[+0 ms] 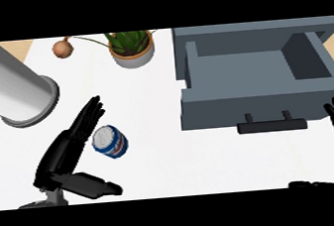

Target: Pick up the can, place it into the drawer and close the drawer

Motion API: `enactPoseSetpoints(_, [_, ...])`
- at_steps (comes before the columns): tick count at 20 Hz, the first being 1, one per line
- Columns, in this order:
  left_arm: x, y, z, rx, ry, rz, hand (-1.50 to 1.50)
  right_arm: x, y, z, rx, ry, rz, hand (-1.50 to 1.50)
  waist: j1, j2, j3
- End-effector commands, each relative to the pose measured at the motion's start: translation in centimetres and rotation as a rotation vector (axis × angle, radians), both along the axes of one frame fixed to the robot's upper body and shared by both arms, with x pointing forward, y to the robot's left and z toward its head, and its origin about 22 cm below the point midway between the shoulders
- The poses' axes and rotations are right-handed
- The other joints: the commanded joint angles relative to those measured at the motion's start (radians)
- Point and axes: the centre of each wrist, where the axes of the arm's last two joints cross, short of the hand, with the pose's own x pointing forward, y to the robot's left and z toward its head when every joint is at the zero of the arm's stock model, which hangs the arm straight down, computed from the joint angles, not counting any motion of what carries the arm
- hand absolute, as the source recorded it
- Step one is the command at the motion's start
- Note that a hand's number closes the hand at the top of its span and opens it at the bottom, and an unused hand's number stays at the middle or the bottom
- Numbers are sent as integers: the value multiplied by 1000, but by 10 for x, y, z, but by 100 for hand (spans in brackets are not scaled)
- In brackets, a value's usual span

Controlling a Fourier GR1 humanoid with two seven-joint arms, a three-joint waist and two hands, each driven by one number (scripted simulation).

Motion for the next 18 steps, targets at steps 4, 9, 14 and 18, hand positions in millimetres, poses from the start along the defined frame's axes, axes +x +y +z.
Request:
enactPoseSetpoints(4, [-11, 11, -30, 22, 25, 20, -150, -7, -10, -7, 6, 4, 0, -150, 0, 0, 0])
enactPoseSetpoints(9, [3, 43, -47, 39, 19, 53, -150, -14, 3, -3, -14, 16, -9, -150, -1, 0, 0])
enactPoseSetpoints(14, [7, 50, -63, 25, 32, 39, -150, 7, 1, 7, -22, -8, -16, -150, 1, 0, 0])
enactPoseSetpoints(18, [25, 48, -84, 34, 25, 29, -150, -6, 2, 12, -14, -12, 4, -150, -4, 1, 0])
